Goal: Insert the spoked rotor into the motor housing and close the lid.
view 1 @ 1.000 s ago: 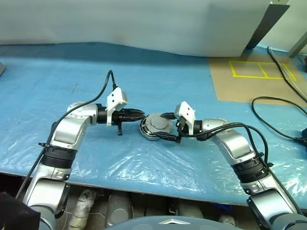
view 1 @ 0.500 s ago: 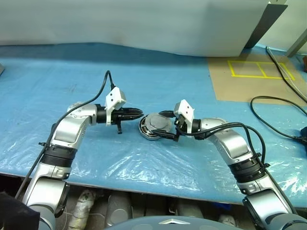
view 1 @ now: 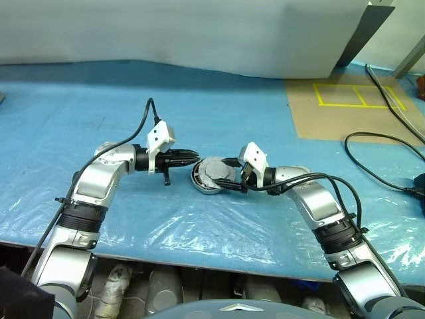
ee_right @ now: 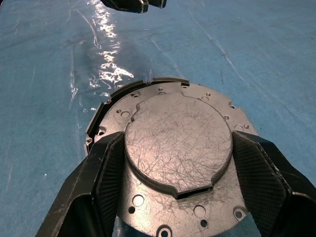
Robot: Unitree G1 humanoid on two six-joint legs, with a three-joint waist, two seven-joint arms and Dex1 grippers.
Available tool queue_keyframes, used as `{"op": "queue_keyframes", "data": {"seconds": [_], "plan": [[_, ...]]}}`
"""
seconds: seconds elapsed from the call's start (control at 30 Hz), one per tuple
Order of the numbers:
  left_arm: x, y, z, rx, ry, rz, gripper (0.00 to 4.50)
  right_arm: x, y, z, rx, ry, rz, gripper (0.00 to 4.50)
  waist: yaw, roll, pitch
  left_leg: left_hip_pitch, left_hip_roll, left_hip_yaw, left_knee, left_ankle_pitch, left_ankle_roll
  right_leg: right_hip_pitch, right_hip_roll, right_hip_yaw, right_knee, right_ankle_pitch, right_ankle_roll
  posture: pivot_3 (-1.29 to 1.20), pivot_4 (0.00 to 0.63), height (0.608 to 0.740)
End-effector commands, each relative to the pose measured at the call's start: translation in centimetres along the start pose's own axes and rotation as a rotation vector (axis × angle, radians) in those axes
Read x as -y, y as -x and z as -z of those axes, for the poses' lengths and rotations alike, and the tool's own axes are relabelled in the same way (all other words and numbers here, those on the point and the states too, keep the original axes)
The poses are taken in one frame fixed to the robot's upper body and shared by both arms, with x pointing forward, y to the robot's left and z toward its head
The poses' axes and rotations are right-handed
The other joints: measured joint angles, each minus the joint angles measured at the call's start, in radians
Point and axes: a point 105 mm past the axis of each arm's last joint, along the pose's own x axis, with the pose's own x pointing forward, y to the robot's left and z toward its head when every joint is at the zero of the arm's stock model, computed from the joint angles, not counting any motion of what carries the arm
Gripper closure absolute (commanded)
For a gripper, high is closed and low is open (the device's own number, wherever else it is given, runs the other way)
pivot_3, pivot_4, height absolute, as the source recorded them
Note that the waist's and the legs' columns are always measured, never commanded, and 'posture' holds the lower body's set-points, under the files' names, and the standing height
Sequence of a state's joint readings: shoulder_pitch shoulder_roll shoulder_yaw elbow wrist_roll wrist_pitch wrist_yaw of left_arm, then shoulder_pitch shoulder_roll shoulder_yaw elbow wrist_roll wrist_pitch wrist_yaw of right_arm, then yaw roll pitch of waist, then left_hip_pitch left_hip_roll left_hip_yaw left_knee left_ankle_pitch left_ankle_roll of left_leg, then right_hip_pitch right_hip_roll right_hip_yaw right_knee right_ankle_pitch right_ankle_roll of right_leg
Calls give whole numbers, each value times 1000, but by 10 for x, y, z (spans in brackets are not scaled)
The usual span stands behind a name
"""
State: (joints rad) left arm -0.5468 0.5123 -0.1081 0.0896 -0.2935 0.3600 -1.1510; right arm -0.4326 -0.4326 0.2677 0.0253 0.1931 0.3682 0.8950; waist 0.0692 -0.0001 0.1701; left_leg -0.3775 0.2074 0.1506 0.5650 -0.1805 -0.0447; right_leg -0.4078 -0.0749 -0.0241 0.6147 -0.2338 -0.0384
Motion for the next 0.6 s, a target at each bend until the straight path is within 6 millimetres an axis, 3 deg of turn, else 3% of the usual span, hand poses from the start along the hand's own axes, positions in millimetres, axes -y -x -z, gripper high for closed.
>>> {"op": "queue_keyframes", "data": {"seconds": [0.03, 0.3, 0.6], "plan": [[1, 1, -10, 32, -31, 3, 3992, 1, -3, -17, 41, 19, -14, 1521, -1, 0, 0, 0, 0, 0, 0, 0, 0, 0, 0, 0, 0, 0, 0, 0, 150, 740], [-2, 0, -11, 47, -25, -22, 3992, 2, -14, -46, 101, -13, -38, 1521, -1, 0, 0, 0, 0, 0, 2, 0, 0, -1, 0, 0, 3, 0, 0, 0, 150, 740], [-4, -1, -10, 54, -17, -43, 3992, -1, -33, -16, 23, -97, -30, 1521, 0, 0, 0, 0, 0, 0, 2, 0, 0, -1, 0, 0, 4, 0, 0, 0, 150, 740]]}}
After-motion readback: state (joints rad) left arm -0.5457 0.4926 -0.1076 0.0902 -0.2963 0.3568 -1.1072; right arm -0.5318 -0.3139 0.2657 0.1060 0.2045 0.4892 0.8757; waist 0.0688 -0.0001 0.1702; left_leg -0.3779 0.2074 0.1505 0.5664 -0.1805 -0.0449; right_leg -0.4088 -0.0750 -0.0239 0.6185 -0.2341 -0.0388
